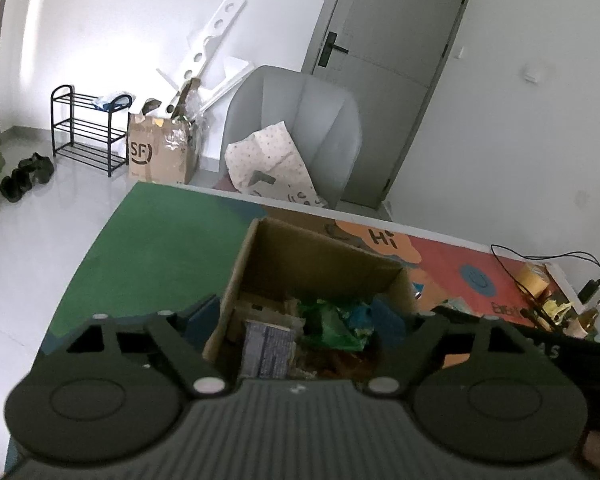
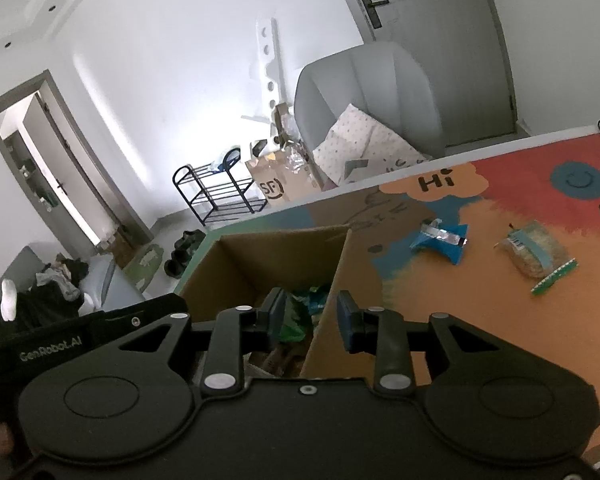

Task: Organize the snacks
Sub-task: 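Open the left tool to drop the green packet while the right tool releases the blue packet into the box, then move both open tools back over the mat toward the remaining packets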

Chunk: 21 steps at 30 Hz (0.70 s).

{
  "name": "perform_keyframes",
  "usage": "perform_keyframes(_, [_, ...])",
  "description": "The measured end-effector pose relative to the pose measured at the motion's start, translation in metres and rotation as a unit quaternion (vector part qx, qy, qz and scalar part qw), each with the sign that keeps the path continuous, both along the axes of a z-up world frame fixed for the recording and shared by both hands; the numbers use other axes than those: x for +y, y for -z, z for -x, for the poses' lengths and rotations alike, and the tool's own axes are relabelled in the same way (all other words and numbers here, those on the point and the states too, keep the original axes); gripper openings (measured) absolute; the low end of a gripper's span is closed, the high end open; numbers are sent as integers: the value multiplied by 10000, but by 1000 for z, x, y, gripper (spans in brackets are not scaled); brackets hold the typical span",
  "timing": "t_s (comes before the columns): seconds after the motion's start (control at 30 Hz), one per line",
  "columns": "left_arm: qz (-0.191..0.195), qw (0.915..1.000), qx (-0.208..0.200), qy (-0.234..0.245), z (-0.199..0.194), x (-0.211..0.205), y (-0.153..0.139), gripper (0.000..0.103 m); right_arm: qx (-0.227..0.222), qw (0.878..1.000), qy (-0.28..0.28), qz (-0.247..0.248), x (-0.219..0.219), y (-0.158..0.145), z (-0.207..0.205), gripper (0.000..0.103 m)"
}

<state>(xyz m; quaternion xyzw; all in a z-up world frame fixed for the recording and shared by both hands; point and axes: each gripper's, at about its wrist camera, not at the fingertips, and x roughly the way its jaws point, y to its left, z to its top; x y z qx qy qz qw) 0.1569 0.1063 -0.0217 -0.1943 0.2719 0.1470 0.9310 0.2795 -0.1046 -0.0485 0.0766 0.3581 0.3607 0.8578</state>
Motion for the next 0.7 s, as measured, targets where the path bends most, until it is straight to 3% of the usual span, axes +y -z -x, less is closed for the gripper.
perform_keyframes(0.23, [-115, 9999, -93, 22, 5, -12, -8, 88, -59, 9998, 139, -145, -19, -7, 3, 58])
perform_keyframes(0.3, [-128, 9999, -98, 24, 6, -15, -10, 89, -76, 9996, 195, -203, -26, -8, 4, 67])
perform_keyframes(0.37, [-144, 9998, -88, 41, 7, -19, -11, 90, -117, 9993, 245, -269, -33, -9, 5, 84])
perform_keyframes(0.57, [-211, 9997, -50, 151, 10, -34, -15, 94, -180, 9989, 326, -301, -49, -14, 10, 99])
perform_keyframes(0.7, [-245, 9995, -1, 190, 10, -46, -16, 96, -239, 9985, 375, -312, -60, -15, 14, 103])
